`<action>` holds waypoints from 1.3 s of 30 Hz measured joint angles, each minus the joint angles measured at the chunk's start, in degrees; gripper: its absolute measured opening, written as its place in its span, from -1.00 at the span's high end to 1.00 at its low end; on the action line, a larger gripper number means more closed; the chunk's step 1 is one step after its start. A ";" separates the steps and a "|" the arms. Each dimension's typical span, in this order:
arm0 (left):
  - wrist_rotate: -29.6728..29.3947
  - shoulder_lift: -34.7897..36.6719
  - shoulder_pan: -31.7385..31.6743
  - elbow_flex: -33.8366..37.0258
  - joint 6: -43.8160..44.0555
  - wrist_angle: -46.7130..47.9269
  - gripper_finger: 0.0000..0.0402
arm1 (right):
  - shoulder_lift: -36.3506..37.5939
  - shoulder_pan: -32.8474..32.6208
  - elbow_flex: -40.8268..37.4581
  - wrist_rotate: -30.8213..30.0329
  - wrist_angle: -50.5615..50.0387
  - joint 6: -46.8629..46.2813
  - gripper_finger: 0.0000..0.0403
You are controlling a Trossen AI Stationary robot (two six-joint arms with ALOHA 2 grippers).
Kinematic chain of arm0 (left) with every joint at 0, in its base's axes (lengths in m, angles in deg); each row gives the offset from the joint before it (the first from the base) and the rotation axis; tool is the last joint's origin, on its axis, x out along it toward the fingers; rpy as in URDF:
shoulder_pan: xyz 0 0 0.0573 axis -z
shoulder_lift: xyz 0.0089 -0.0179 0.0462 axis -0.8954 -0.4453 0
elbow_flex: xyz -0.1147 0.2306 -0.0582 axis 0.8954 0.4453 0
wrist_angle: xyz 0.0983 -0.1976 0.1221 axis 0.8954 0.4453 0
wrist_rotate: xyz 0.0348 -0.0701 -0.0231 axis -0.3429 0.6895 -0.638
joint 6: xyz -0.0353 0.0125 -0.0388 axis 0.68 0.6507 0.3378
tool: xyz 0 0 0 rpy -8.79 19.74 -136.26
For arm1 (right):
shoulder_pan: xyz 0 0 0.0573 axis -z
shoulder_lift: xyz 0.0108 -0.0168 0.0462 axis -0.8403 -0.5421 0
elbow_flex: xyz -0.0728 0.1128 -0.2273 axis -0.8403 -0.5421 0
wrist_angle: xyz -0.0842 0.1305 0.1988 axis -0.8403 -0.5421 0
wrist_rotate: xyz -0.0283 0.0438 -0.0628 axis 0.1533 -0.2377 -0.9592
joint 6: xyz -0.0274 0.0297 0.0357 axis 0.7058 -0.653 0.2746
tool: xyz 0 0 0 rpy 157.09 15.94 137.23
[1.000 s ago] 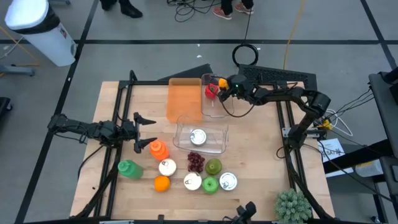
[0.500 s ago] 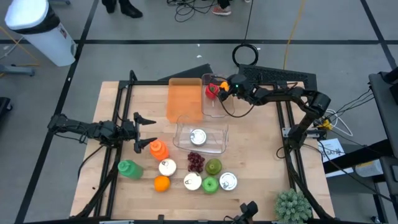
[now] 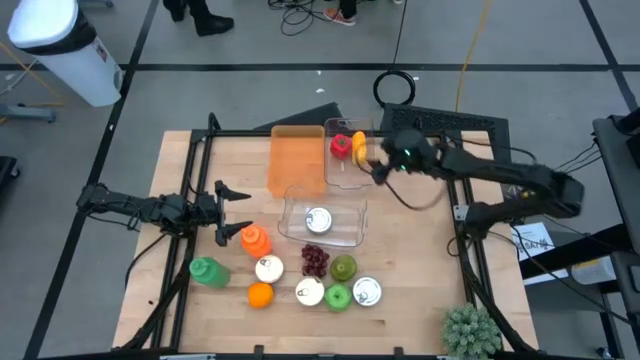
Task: Pick & Place Food Item
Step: Put the green tuna can into the bottom transparent bin
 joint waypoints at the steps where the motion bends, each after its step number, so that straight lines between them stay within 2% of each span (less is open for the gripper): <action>1: 0.00 -0.01 0.00 0.00 0.01 0.00 -0.95 | 2.57 -2.33 -1.33 -0.01 -0.67 -1.16 -0.47; 4: 0.00 0.00 0.01 -0.01 -0.01 -0.01 -0.95 | 10.08 -10.21 -7.28 -0.01 2.54 -4.32 -0.45; 12: 0.00 0.00 0.01 0.00 0.01 0.00 -0.95 | 23.89 -28.21 -25.16 0.15 27.33 -1.51 -0.44; 19: 0.00 -0.01 0.00 0.00 -0.01 0.00 -0.95 | 28.01 -35.78 -37.46 0.19 41.22 0.01 -0.44; 23: 0.00 0.00 0.01 0.00 -0.01 0.00 -0.95 | 29.10 -37.78 -42.92 0.49 43.91 -2.07 -0.44; 28: 0.00 -0.01 0.00 0.00 0.01 0.00 -0.95 | 30.01 -37.91 -43.93 2.08 46.83 6.06 -0.43; 32: 0.00 0.01 0.01 0.00 -0.01 0.00 -0.95 | 29.74 -38.05 -43.79 7.89 50.66 6.77 -0.43; 34: 0.00 0.00 0.00 -0.01 -0.01 0.00 -0.95 | 28.81 -38.31 -42.39 8.84 50.18 7.03 -0.43; 36: 0.00 -0.01 0.00 0.00 -0.01 0.00 -0.95 | 26.72 -38.82 -39.17 8.40 46.58 6.25 -0.43; 39: 0.00 0.00 0.02 0.00 0.01 -0.02 -0.95 | 21.45 -40.29 -29.92 6.75 34.51 2.53 -0.43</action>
